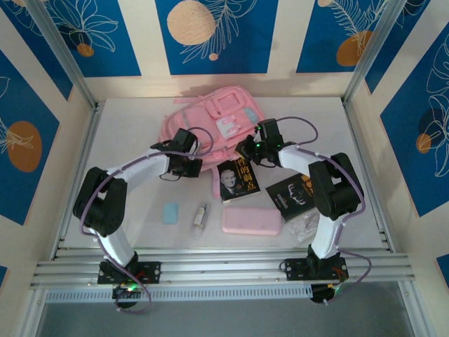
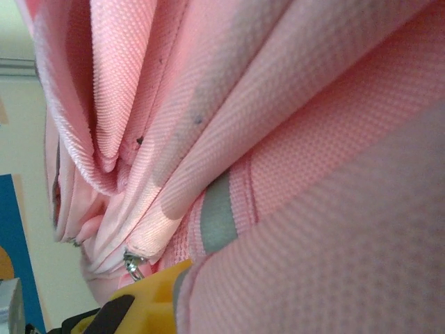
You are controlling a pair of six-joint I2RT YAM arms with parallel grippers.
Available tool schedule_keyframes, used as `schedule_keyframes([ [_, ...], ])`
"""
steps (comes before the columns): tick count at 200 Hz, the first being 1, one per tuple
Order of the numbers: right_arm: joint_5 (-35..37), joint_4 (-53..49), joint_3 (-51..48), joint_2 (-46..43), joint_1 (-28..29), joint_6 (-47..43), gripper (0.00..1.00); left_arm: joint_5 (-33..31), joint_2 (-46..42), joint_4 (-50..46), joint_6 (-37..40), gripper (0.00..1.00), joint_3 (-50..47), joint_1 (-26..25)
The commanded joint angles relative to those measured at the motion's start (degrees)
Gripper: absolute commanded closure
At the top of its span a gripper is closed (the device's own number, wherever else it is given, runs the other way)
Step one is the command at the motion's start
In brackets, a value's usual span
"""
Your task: Pack the student bag
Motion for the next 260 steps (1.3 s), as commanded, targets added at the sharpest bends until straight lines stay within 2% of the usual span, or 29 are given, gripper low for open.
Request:
schedule_keyframes([
  [1,2.2,0.1,4.2,-1.3,-6.3,-5.0,1.00,-5.9,-4.0,-9.4,2.4,1.00,-0.9,3.6],
  [22,-0.3,-1.2,7.6,0.7,-8.4,-7.0,1.00,-4.8,-6.4,-9.7,3.1,1.00,-1.6,4.7],
  [41,-2.1,-3.1,13.0,4.1,-8.7,-8.5,1.00,2.7,-7.4,-9.1,3.2,1.00,-1.2,4.0],
  [63,-4.3,-5.9,20.4,9.4,-7.8,-9.1,1.00,9.1,-8.7,-8.2,1.9,1.00,-0.7,0.0],
  [84,-6.0,-9.0,28.0,14.4,-6.5,-8.3,1.00,15.6,-9.7,-4.4,-2.6,1.00,-1.2,-3.8],
  [94,-6.5,-10.2,30.4,16.1,-6.1,-7.6,0.86,18.3,-9.5,-1.4,-5.3,1.00,-1.6,-4.9],
  [105,-7.8,-11.8,32.2,17.2,-5.8,-7.0,0.59,19.9,-8.8,1.3,-7.7,1.00,-1.3,-6.0],
  [110,-8.0,-12.7,32.6,17.2,-5.8,-6.7,0.51,20.5,-8.4,2.6,-8.4,1.00,-0.9,-6.4],
  [128,-7.7,-16.1,30.8,14.9,-5.7,-6.8,0.35,21.5,-6.0,6.0,-10.1,1.00,1.7,-7.7],
  [146,-6.4,-18.8,25.0,9.5,-6.0,-7.5,0.27,21.6,-2.5,7.9,-10.7,1.00,5.1,-8.4],
  [180,-9.4,-17.8,9.8,-2.8,-5.7,-6.0,0.25,21.5,2.3,10.0,-11.3,1.00,9.3,-8.4],
  [204,-13.0,-15.7,3.0,-6.7,-3.7,-3.3,0.25,22.4,3.5,9.9,-11.0,1.00,10.7,-8.4],
  [228,-16.1,-6.3,-1.7,-5.4,-0.7,2.9,0.25,23.0,3.0,8.3,-10.5,1.00,10.7,-8.4],
  [260,-17.3,4.5,-1.0,1.7,2.5,7.3,0.30,22.0,-0.2,5.3,-9.5,1.00,8.7,-8.4],
])
